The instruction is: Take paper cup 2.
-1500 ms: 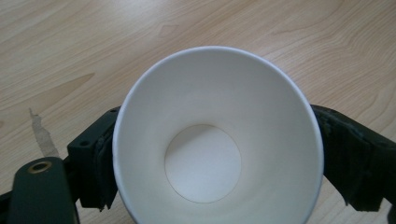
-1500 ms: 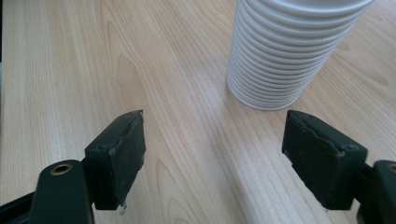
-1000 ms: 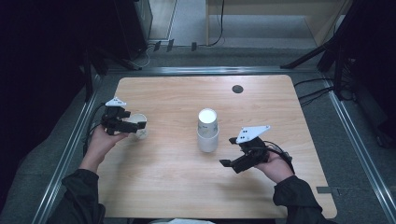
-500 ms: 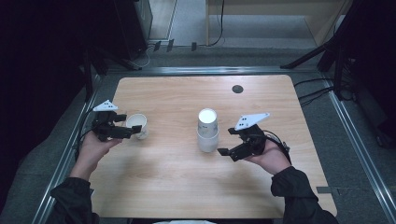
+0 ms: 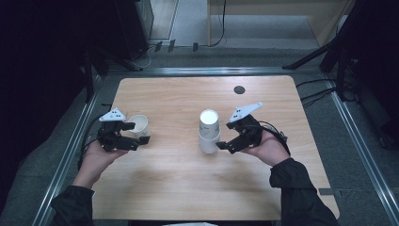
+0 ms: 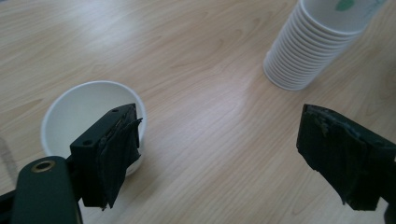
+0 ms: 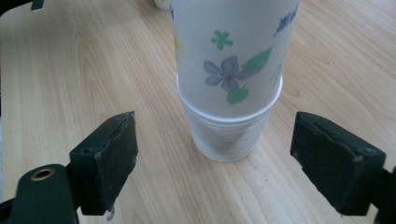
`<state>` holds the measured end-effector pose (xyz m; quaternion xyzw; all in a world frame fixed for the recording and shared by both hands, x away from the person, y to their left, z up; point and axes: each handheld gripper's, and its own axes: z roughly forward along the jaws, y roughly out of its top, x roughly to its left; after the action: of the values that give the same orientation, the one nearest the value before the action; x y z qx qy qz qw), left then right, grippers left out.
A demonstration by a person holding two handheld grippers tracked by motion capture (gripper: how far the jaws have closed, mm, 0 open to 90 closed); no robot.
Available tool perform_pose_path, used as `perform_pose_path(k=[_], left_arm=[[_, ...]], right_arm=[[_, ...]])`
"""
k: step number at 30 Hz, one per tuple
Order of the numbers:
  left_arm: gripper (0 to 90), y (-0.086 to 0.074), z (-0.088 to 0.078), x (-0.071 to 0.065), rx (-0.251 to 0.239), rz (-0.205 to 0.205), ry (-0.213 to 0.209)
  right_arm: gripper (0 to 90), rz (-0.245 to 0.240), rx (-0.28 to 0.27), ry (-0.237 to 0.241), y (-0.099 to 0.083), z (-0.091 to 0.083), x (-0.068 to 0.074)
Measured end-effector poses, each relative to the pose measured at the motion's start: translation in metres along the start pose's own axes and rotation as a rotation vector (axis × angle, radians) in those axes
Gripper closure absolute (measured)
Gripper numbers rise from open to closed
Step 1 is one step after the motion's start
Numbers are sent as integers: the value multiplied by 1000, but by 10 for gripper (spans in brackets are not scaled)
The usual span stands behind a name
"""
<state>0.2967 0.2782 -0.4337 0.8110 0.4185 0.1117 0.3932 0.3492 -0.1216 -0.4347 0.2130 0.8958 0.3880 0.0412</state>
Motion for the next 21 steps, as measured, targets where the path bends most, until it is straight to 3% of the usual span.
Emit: perform_pose_path(k=[7, 10, 16, 21], left_arm=[[136, -1, 11, -20, 20, 35, -36], [136, -1, 14, -27, 5, 37, -45], [136, -1, 23, -40, 23, 65, -69], [136, -2, 28, -44, 39, 42, -97]], right_arm=[[226, -34, 14, 4, 22, -3, -5], [226, -46, 39, 9, 30, -5, -7], [225, -92, 101, 14, 43, -4, -11], [231, -113, 142, 23, 56, 1, -15]])
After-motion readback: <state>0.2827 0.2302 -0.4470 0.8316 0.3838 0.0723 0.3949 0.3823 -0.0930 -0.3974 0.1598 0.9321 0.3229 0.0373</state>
